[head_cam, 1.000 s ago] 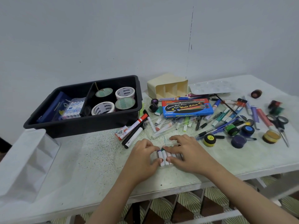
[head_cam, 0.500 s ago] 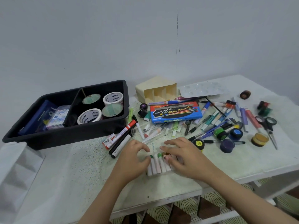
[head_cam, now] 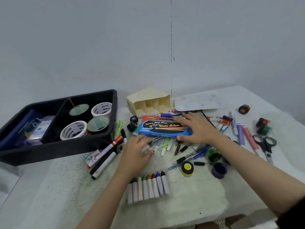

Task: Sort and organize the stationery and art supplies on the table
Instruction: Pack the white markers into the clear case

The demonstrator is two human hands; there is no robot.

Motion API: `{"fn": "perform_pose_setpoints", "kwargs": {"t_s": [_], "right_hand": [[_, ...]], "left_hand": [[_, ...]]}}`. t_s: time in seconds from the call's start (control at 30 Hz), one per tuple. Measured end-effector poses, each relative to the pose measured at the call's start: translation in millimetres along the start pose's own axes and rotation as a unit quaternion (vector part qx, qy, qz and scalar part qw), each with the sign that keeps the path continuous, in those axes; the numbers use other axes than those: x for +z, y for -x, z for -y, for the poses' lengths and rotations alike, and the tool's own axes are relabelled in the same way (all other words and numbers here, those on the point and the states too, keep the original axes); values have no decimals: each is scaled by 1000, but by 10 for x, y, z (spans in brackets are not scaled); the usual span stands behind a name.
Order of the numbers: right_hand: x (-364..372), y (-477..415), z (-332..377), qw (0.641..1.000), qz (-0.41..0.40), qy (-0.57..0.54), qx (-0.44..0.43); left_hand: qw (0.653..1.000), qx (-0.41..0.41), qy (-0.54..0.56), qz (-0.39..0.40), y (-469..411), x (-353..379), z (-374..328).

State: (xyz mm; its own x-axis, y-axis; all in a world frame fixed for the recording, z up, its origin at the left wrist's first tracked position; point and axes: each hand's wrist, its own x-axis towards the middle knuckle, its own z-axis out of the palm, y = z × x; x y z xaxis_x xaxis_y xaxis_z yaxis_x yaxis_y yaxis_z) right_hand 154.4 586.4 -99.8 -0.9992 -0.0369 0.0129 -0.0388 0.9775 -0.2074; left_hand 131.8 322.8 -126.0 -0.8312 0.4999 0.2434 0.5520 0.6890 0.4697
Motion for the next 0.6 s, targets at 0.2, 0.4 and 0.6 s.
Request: {"fn": "perform_pose_setpoints", "kwargs": {"t_s": [0.2, 0.4, 0.6], "right_hand": [[-5, -66, -146, 996, -57, -62, -32], [-234, 89, -596, 968, -232, -97, -1], [-420, 254, -1383, 926, -266, 10, 267]], "left_hand": [[999, -8, 21, -31, -76, 22, 14], [998, -18, 24, -51, -267, 99, -74], [997, 7, 26, -70, -600, 280, -332]]}}
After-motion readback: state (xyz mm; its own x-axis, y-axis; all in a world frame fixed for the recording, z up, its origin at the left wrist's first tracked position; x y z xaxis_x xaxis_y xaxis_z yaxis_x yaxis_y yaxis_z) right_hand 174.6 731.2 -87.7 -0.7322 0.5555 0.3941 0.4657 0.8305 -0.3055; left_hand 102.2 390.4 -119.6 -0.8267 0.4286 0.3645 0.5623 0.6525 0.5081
